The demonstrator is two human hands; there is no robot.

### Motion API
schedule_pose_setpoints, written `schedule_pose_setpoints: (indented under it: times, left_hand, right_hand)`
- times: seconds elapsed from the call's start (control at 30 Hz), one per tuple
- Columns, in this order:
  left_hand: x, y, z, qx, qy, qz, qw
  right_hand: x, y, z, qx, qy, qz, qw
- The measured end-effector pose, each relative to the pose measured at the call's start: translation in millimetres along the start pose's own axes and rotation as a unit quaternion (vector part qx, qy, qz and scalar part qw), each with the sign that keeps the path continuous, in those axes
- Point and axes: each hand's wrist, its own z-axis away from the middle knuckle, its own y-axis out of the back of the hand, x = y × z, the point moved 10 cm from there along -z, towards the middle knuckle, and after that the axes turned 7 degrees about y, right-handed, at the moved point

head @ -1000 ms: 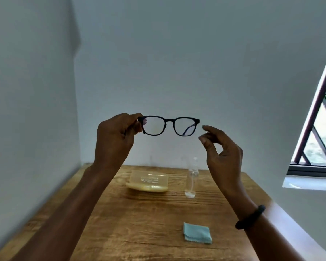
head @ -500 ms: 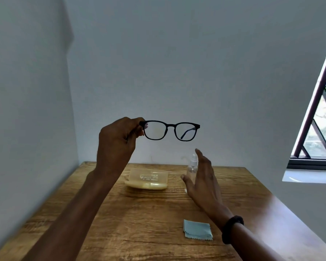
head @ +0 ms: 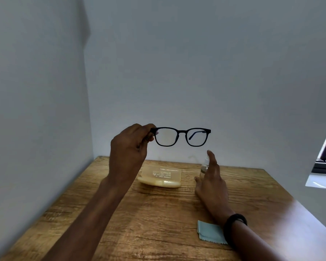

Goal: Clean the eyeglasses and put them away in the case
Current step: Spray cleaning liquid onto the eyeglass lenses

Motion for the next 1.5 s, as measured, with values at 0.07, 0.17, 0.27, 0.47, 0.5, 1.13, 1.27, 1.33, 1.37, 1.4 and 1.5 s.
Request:
schedule_pose_setpoints:
  times: [0.07,0.17,0.27,0.47,0.5,1.13,1.27,1.33,1.37,1.4,1.5]
  left_hand:
    - [-1.3,0.2,1.7,0.000,0.003,-0.003,1.000]
    - [-6.6,2.0,5.1,-0.001,0.007,-0.019,1.000]
    - [-14.8,4.1,7.4,-0.003,0.018,-0.027,0.999]
    - [-23.7,6.6,11.5,0.000,0.019,-0.050,0.999]
    - [-23.8,6.5,13.6,-0.002,0.020,-0.050,0.999]
    - [-19.9,-7.4,28.8,-0.037,0.016,-0.077,0.996]
    - [-21.5,-7.4,28.3,-0.036,0.017,-0.084,0.996]
    - [-21.3,-6.5,28.1,-0.032,0.016,-0.080,0.996]
    - [-20.6,-6.1,28.1,-0.031,0.014,-0.079,0.996]
    - [-19.8,-5.9,28.3,-0.030,0.011,-0.079,0.996]
    - [-18.2,-6.6,29.1,-0.032,0.008,-0.082,0.996]
  right_hand:
    - [3.5,-0.1,-0.4,0.002,-0.002,-0.019,1.000]
    - [-0.5,12.5,-3.5,0.021,0.016,-0.063,0.998]
    - [-21.9,50.3,-14.4,0.098,0.082,-0.122,0.984]
    - [-96.3,106.1,-13.3,0.132,0.202,-0.232,0.942]
    - [-112.2,103.7,-8.2,0.113,0.218,-0.233,0.941]
    - [-179.2,75.4,22.1,0.004,0.256,-0.114,0.960]
    - [-181.0,75.6,26.2,0.003,0.271,-0.129,0.954]
    - [-181.8,75.4,28.0,0.001,0.285,-0.134,0.949]
    - [-181.9,75.2,28.8,0.000,0.290,-0.135,0.948]
    - [-182.3,74.6,29.5,-0.001,0.293,-0.136,0.947]
    - [-182.1,73.5,30.9,0.002,0.290,-0.133,0.948]
